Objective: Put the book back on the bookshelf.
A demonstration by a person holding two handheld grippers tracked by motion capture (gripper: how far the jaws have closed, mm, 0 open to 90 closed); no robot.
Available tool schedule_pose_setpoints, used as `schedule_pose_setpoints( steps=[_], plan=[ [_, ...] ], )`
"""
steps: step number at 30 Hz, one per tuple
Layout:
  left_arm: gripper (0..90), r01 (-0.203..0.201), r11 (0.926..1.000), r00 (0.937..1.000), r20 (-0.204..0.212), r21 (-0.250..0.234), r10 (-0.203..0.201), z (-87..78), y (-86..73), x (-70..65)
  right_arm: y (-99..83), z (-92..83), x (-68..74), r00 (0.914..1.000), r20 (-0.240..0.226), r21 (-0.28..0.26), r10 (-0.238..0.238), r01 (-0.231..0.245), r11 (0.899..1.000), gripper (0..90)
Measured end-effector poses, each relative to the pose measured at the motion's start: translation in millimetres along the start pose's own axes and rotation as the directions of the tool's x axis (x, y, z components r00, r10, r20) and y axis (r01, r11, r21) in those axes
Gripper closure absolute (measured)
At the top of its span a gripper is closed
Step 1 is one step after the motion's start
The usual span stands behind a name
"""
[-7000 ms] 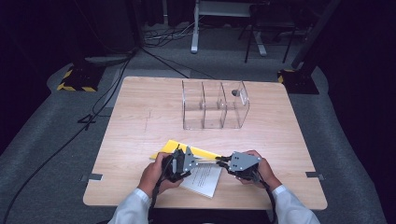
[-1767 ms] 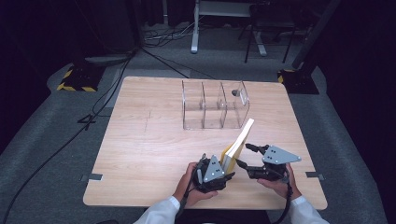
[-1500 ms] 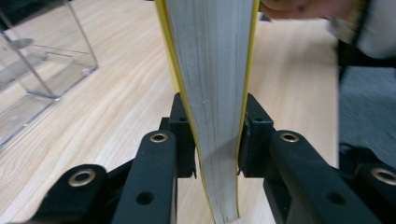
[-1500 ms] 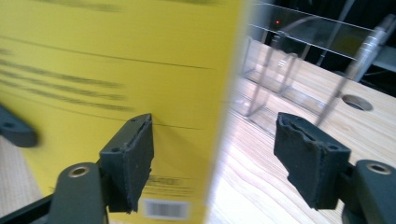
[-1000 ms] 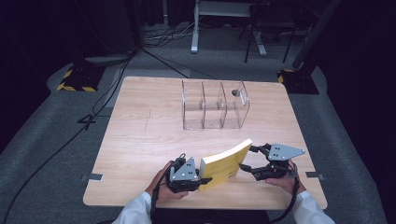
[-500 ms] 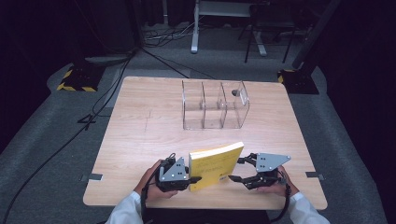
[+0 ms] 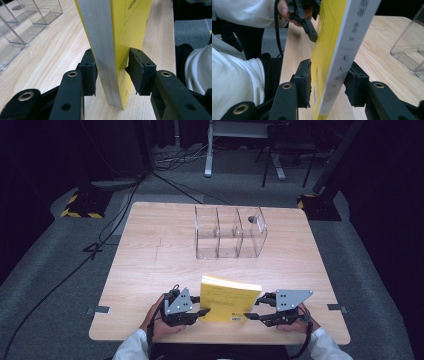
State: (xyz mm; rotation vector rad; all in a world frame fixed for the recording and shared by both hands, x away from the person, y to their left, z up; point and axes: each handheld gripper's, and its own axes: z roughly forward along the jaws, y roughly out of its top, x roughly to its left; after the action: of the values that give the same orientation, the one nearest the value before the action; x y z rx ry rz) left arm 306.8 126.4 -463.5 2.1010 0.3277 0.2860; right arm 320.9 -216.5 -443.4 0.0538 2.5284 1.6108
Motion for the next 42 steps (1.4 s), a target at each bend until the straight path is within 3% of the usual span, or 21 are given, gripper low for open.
schedule_pose_setpoints(
  steps=[6, 8, 9, 17, 21, 26, 29, 34, 39, 42],
  plan=[
    [57.4, 0.022, 0.9995, 0.9997, 0.01, -0.024, -0.022, 3.8, -2.6, 0.0, 5.8, 3.9, 8.2, 0.9994, 0.007, -0.002, -0.033, 0.033, 0.999, 70.9],
    [56.9, 0.05, 0.9968, 0.9986, 0.02, -0.062, -0.049, 6.9, -6.6, 1.7, 6.4, 3.8, 9.5, 0.9985, 0.022, -0.003, -0.049, 0.049, 0.999, 71.6],
    [56.6, 0.059, 0.9952, 0.9982, 0.019, -0.078, -0.057, 8.7, -8.1, 2.4, 6.1, 3.8, 9.6, 0.9986, 0.027, -0.006, -0.046, 0.046, 0.999, 71.6],
    [55.0, 0.051, 0.996, 0.9986, 0.015, -0.073, -0.05, 25.9, 2.9, 8.9, 2.8, 1.2, 4.5, 0.9971, 0.074, -0.034, 0.017, -0.015, 0.999, 65.0],
    [54.3, 0.047, 0.9964, 0.9989, 0.012, -0.07, -0.046, 34.6, 8.1, 11.8, 2.7, 0.9, 2.5, 0.994, 0.106, -0.035, 0.027, -0.024, 0.999, 64.5],
    [52.4, 0.051, 0.9957, 0.9984, 0.029, -0.077, -0.049, 55.8, 19.3, 21.9, -0.3, -6.8, -6.4, 0.9823, 0.169, -0.045, 0.081, -0.074, 0.996, 64.4],
    [51.0, 0.053, 0.9951, 0.9981, 0.037, -0.084, -0.05, 67.5, 25.2, 27.6, -0.9, -9.6, -9.0, 0.9718, 0.219, -0.041, 0.086, -0.079, 0.996, 67.6],
    [48.8, 0.069, 0.9934, 0.9967, 0.049, -0.091, -0.065, 83.7, 33.2, 35.5, -5.9, -16.9, -16.1, 0.9592, 0.256, -0.046, 0.12, -0.112, 0.993, 68.4],
    [48.9, 0.046, 0.9974, 0.9989, 0.017, -0.055, -0.045, 89.6, 41.4, 33.6, -8.9, -27.0, -20.3, 0.9537, 0.27, -0.076, 0.132, -0.115, 0.99, 75.6],
    [44.5, 0.062, 0.9972, 0.998, 0.013, -0.042, -0.062, 86.1, 40.7, 33.4, -6.2, -28.7, -17.9, 0.9489, 0.295, -0.062, 0.112, -0.098, 0.993, 75.8]
  ],
)
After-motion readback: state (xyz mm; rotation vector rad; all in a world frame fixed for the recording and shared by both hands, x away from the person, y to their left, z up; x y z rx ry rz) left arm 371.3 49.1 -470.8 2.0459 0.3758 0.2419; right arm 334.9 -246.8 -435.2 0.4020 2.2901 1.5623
